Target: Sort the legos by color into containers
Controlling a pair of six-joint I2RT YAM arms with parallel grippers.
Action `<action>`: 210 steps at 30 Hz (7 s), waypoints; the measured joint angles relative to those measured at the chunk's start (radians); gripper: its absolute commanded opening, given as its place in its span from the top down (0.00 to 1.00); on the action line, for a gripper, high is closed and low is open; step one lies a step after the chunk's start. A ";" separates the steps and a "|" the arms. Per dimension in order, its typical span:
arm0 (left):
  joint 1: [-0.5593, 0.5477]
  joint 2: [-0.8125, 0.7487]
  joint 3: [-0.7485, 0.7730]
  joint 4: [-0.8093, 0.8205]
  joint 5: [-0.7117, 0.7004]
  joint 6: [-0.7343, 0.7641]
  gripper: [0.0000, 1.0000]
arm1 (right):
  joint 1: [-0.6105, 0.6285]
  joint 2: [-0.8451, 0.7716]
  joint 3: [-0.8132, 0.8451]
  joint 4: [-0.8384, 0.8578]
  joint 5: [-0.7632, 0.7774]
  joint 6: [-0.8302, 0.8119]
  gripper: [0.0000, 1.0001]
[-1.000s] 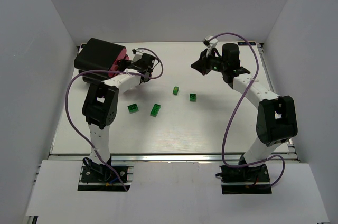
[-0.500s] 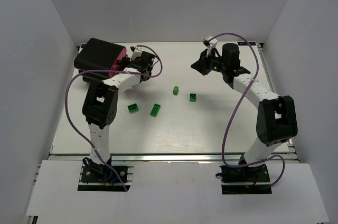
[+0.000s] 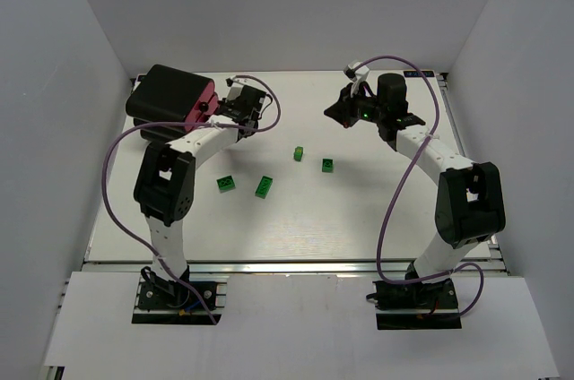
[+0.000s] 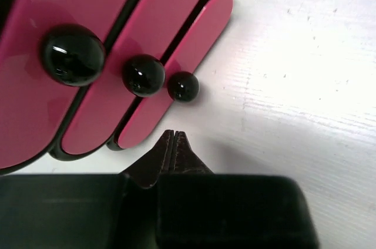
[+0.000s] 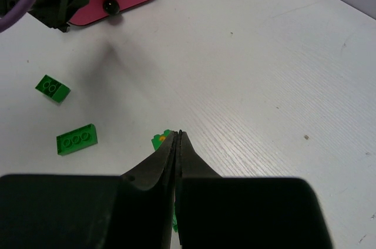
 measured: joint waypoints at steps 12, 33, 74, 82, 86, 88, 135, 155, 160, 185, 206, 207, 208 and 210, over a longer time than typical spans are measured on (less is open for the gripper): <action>0.001 0.216 0.066 -0.089 -0.093 -0.117 0.44 | 0.000 0.000 0.000 -0.002 0.001 -0.010 1.00; 0.024 0.335 0.158 -0.111 -0.283 -0.227 0.36 | -0.028 0.021 0.076 -0.060 0.001 -0.040 1.00; -0.092 0.391 0.259 -0.248 -0.286 -0.373 0.82 | -0.032 0.021 0.077 -0.066 -0.005 -0.041 1.00; -0.135 0.389 0.293 -0.377 -0.243 -0.494 0.14 | -0.033 0.021 0.040 -0.052 -0.035 -0.043 0.55; -0.132 0.388 0.327 -0.402 -0.206 -0.515 0.13 | -0.032 0.021 0.037 -0.060 -0.085 -0.086 0.47; -0.128 0.378 0.328 -0.403 -0.172 -0.510 0.23 | -0.032 0.021 0.034 -0.065 -0.106 -0.108 0.47; -0.018 -0.261 -0.483 -0.166 0.356 -0.532 0.23 | -0.010 0.021 0.032 -0.158 -0.117 -0.204 0.49; -0.016 -0.330 -0.358 -0.074 0.238 -0.296 0.62 | -0.010 0.021 0.032 -0.182 -0.107 -0.210 0.50; 0.001 -0.309 -0.305 -0.039 0.155 -0.198 0.61 | -0.010 0.021 0.032 -0.183 -0.107 -0.210 0.50; 0.053 -0.043 -0.082 -0.079 0.044 -0.171 0.50 | 0.008 0.048 0.072 -0.291 -0.097 -0.311 0.45; 0.050 -0.967 -0.651 0.040 0.646 -0.416 0.12 | 0.214 0.451 0.344 -0.575 0.153 -0.626 0.14; 0.050 -0.991 -0.657 0.028 0.646 -0.427 0.12 | 0.221 0.467 0.359 -0.576 0.160 -0.631 0.15; 0.050 -1.018 -0.663 0.018 0.645 -0.436 0.12 | 0.229 0.482 0.375 -0.575 0.164 -0.634 0.17; 0.050 -1.068 -0.668 -0.005 0.639 -0.456 0.12 | 0.242 0.503 0.397 -0.574 0.170 -0.639 0.31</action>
